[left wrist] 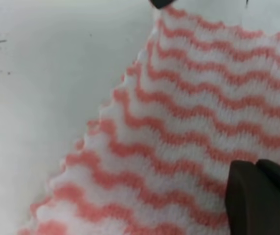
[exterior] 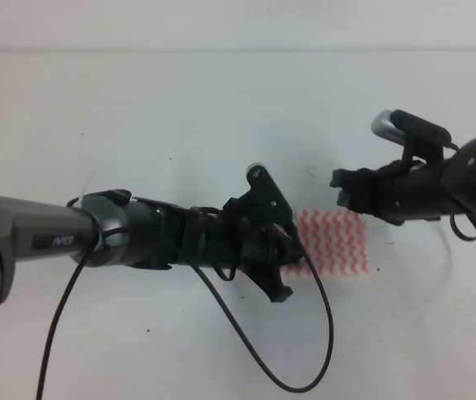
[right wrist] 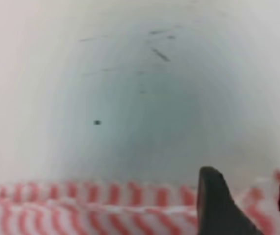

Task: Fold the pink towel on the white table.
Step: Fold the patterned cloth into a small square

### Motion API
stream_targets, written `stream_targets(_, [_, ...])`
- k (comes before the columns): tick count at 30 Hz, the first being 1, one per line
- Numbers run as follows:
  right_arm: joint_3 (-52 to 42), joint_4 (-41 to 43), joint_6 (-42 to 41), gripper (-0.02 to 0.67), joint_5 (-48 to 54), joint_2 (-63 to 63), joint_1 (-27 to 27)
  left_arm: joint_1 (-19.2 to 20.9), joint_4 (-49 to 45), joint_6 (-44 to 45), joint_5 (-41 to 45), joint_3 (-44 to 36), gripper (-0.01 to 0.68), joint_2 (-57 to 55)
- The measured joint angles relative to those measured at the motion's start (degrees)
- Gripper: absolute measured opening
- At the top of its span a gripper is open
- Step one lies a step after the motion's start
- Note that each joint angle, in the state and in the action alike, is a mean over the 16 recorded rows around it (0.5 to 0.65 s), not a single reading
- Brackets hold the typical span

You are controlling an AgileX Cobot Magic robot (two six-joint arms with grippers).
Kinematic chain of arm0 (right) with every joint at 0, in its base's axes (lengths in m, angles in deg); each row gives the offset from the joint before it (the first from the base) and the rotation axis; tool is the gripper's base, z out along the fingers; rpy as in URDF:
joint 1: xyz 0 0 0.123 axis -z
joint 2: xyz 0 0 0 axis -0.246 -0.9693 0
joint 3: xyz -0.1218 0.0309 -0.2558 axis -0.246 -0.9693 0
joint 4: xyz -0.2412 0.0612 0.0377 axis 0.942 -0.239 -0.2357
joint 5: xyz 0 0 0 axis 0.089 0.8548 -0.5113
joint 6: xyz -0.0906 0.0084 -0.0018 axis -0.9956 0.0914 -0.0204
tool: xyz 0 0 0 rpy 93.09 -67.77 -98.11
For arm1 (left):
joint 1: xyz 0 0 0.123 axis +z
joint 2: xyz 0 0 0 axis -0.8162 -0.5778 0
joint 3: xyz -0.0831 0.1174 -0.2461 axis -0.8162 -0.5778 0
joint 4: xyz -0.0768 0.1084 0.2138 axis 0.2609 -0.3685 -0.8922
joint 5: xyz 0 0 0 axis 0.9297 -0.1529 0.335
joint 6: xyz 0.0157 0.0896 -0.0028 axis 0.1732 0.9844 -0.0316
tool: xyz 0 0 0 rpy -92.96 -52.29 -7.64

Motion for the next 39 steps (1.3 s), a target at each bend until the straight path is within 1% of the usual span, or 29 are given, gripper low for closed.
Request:
stream_targets(5, [2.93, 1.32, 0.0, 0.248, 3.53, -0.05, 0.01, 0.0, 0.0, -0.39, -3.26, 0.0, -0.004, 0.84])
stream_targets(8, [4.55, 2.28, 0.0, 0.221, 5.86, -0.27, 0.0, 0.0, -0.01, -0.92, -6.54, 0.0, -0.004, 1.31])
stream_targets(16, [6.88, 4.55, 0.0, 0.104, 9.42, -1.71, 0.01, 0.0, 0.01, -2.97, -15.46, 0.01, -0.004, 2.17])
stream_targets(20, [7.14, 5.33, 0.0, 0.05, 9.67, -2.92, 0.0, 0.0, 0.03, -3.49, -17.21, 0.01, -0.004, 2.17])
stream_targets(23, [7.24, 5.95, 0.0, 0.021, 9.37, -3.84, 0.0, 0.0, 0.06, -3.65, -17.38, 0.0, -0.004, 2.26])
stream_targets(28, [7.38, 6.85, 0.0, 0.0, 8.65, -5.1, 0.0, 0.0, 0.09, -3.7, -16.5, 0.0, -0.004, 2.3])
stream_targets(39, [7.41, 8.53, 0.0, -0.005, 7.6, -5.81, 0.0, 0.0, 0.07, -3.76, -16.0, 0.0, -0.004, 2.55])
